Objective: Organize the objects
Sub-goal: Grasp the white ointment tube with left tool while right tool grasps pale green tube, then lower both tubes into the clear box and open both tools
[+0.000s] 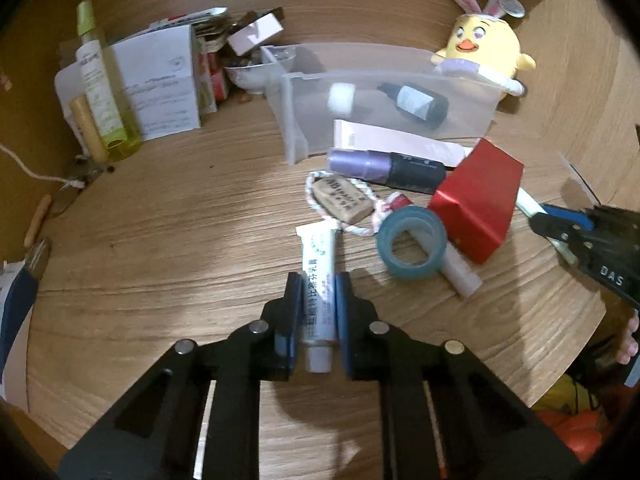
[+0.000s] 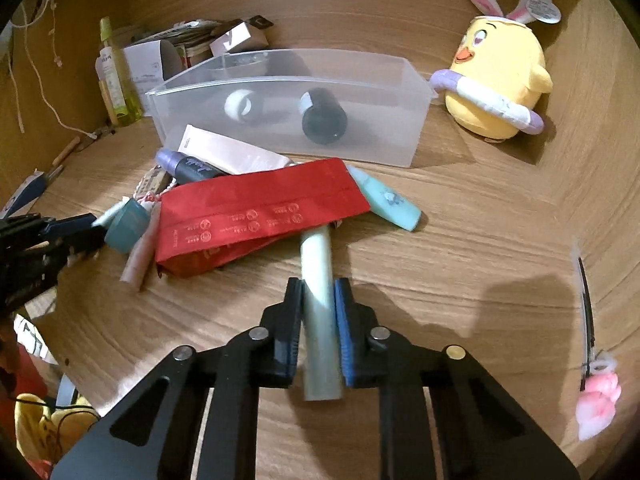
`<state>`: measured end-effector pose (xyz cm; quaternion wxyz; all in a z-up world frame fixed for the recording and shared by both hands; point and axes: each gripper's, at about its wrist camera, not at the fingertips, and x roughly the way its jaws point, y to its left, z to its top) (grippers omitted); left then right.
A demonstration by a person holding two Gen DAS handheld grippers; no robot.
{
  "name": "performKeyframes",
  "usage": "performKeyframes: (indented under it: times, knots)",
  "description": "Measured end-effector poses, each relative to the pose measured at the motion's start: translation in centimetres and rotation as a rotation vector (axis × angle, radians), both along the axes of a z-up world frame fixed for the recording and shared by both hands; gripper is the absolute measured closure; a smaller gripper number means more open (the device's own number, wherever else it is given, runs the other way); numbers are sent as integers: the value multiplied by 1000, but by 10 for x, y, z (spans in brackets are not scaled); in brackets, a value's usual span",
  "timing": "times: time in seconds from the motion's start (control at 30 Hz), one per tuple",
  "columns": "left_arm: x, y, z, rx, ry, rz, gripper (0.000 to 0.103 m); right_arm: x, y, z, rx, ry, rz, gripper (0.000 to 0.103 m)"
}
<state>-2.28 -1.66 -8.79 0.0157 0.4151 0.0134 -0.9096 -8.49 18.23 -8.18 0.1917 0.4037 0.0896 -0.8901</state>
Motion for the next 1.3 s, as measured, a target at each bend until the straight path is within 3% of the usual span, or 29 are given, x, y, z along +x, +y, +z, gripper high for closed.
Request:
performKeyframes:
  times: [0.2,0.37,0.63,0.87,1.07,1.3]
  knots:
    - [8,-16,2,33,9,64,87,8,27,4,-26,9,-71,89]
    - [7,-23,21,52,68,92,87,8,40,25,-67,58,-97,89]
    - [-13,-18,66,81,198,72,87,-13,25,74,-102,190,-55,89]
    - [-49,-19,96,89,253,60,87,-54,2,111,-123,269,-33,89]
    - [-91,-22,109,113,239,40,87,-96,-17,126,-133,261,-7,89]
    - [-148,-14,91,104,114,-1,87,-156,-38,107,-77,142,12,89]
